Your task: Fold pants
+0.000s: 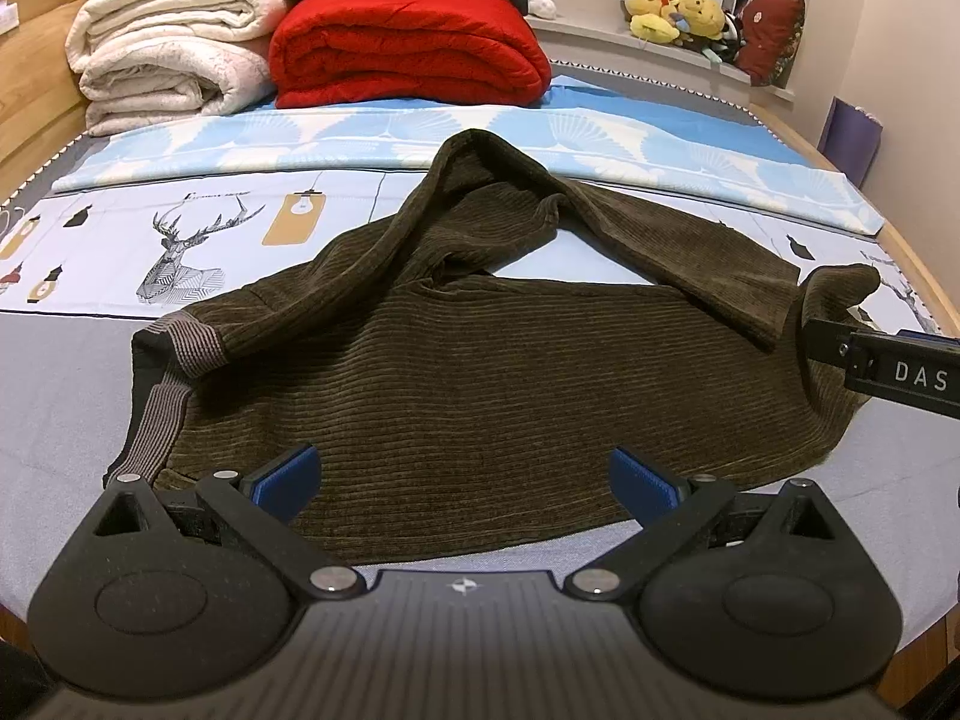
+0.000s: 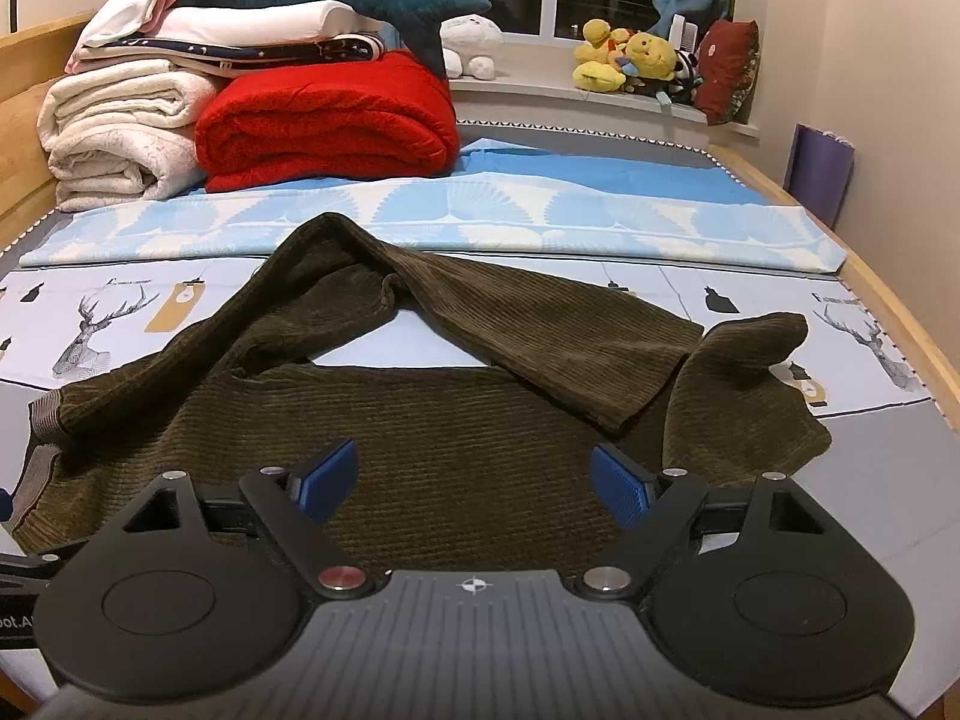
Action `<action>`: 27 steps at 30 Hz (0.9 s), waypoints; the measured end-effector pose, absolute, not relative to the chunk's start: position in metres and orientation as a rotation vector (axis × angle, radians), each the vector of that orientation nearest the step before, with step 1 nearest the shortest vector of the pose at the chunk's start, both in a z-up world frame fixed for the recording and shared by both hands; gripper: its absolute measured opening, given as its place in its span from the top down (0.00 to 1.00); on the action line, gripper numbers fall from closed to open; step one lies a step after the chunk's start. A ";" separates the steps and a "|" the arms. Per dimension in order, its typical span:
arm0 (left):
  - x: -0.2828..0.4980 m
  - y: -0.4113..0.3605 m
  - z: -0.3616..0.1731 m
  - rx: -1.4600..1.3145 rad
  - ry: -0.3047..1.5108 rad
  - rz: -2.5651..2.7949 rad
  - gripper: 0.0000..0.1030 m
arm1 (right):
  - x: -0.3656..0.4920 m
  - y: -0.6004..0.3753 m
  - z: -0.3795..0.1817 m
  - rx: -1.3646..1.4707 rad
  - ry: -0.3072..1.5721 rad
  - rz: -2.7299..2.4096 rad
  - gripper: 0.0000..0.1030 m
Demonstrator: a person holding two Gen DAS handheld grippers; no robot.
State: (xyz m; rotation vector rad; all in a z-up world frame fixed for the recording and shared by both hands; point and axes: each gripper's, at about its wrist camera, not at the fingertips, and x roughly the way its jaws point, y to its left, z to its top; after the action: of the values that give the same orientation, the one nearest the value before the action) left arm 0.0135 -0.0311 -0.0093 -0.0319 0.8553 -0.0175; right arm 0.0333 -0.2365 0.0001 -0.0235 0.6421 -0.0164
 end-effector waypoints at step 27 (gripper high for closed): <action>0.021 -0.014 0.006 -0.033 0.826 -0.059 0.32 | 0.036 -0.254 0.005 0.034 0.598 -0.067 0.41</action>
State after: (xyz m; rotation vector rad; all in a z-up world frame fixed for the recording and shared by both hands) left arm 0.0209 -0.0144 0.0060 -0.0327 0.8264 -0.0585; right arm 0.0363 -0.2536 0.0052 0.0341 0.5975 -0.0665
